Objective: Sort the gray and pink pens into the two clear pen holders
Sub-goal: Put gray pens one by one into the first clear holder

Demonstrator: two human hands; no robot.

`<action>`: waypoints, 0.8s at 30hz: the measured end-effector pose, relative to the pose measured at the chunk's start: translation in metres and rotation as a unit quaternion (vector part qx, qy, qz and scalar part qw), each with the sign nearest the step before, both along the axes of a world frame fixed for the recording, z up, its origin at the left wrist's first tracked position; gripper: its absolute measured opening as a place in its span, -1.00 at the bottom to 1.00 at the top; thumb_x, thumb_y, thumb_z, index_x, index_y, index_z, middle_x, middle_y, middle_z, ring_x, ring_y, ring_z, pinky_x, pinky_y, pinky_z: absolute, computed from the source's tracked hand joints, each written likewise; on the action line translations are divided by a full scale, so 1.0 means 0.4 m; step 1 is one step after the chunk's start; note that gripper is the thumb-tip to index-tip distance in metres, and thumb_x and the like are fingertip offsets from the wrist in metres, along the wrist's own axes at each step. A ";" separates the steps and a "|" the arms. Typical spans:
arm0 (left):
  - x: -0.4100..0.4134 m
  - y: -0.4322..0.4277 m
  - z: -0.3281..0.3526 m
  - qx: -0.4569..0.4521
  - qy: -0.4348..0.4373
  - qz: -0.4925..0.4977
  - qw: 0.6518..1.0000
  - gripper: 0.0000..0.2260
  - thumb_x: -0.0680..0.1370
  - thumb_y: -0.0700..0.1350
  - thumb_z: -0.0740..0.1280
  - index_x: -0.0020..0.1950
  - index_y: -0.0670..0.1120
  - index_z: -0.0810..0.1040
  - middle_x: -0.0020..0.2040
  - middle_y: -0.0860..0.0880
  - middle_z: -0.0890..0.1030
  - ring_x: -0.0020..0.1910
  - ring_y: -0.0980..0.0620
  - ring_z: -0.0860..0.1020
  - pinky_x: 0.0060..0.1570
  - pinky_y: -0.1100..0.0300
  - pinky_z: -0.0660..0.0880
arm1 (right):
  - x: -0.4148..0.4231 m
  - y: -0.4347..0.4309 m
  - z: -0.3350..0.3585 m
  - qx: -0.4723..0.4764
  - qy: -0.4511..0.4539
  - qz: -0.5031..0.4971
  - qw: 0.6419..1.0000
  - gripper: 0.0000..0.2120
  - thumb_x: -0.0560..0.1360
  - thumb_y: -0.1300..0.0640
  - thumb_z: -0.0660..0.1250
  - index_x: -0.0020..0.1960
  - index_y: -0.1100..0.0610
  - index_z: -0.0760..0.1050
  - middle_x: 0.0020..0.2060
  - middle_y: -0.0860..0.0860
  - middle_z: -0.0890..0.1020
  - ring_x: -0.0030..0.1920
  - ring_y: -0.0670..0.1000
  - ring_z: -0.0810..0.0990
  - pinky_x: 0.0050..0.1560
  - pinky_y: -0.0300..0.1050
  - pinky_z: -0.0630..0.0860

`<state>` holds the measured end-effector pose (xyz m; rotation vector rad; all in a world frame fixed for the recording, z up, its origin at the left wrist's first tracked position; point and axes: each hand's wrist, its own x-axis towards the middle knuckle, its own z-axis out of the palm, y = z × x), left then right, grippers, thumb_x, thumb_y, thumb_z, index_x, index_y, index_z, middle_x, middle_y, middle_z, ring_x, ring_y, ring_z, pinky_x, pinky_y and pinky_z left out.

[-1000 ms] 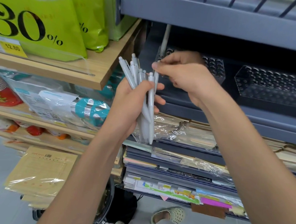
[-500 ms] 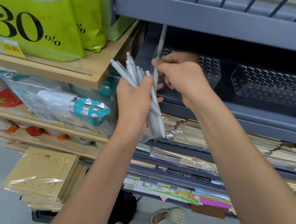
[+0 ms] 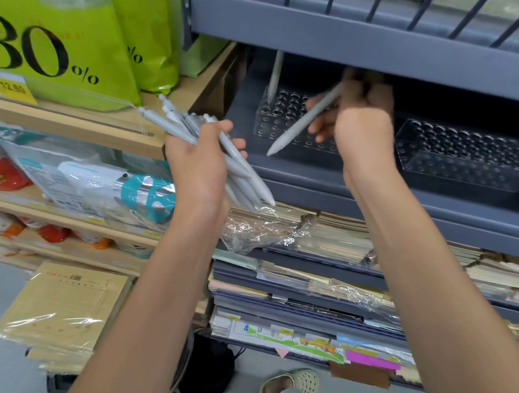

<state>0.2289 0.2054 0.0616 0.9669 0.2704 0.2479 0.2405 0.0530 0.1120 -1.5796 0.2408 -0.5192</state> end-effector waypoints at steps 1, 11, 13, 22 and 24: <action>0.000 0.006 -0.003 -0.001 0.003 -0.007 1.000 -0.86 0.57 -0.29 0.27 0.09 -0.12 0.44 -0.15 -0.04 0.69 -0.34 0.06 0.64 -0.30 0.20 0.57 | 0.000 -0.012 0.000 0.010 -0.027 -0.018 0.999 -0.79 0.67 0.23 -0.01 -0.11 0.15 0.31 -0.35 0.12 0.64 -0.57 0.01 0.49 -0.53 -0.15 0.41; -0.029 0.028 -0.044 0.078 -0.007 -0.084 0.993 -0.86 0.60 -0.24 0.33 0.10 -0.25 0.62 -0.23 -0.06 0.67 -0.35 0.08 0.62 -0.30 0.22 0.57 | 0.090 -0.020 -0.011 0.035 -0.102 -0.023 0.994 -0.74 0.60 0.38 0.22 -0.22 0.15 0.48 -0.39 -0.03 0.62 -0.41 -0.07 0.60 -0.10 -0.02 0.62; -0.036 0.034 -0.043 0.090 -0.018 -0.099 0.991 -0.88 0.59 -0.22 0.36 -0.09 -0.10 0.68 -0.26 -0.03 0.70 -0.33 0.07 0.63 -0.28 0.18 0.59 | 0.108 -0.013 -0.013 -0.018 -0.082 -0.014 0.996 -0.77 0.61 0.32 0.24 -0.20 0.15 0.50 -0.35 -0.03 0.62 -0.36 -0.05 0.61 -0.02 0.01 0.62; -0.046 0.035 -0.048 0.079 -0.023 -0.136 0.987 -0.86 0.62 -0.24 0.31 0.14 -0.26 0.55 -0.07 -0.05 0.72 -0.30 0.07 0.63 -0.29 0.18 0.59 | 0.165 0.032 0.002 -0.276 0.028 0.040 0.960 -0.74 0.62 -0.01 0.21 0.03 0.15 0.57 -0.12 0.03 0.68 -0.09 -0.04 0.65 0.15 -0.05 0.52; -0.051 0.032 -0.049 0.078 -0.025 -0.142 0.986 -0.93 0.63 -0.24 0.30 0.06 -0.18 0.57 -0.08 -0.04 0.73 -0.31 0.07 0.63 -0.29 0.18 0.60 | 0.174 0.046 0.005 -0.279 0.022 0.038 0.959 -0.69 0.60 -0.05 0.24 0.01 0.18 0.59 -0.09 0.10 0.70 -0.04 0.02 0.65 0.19 0.00 0.50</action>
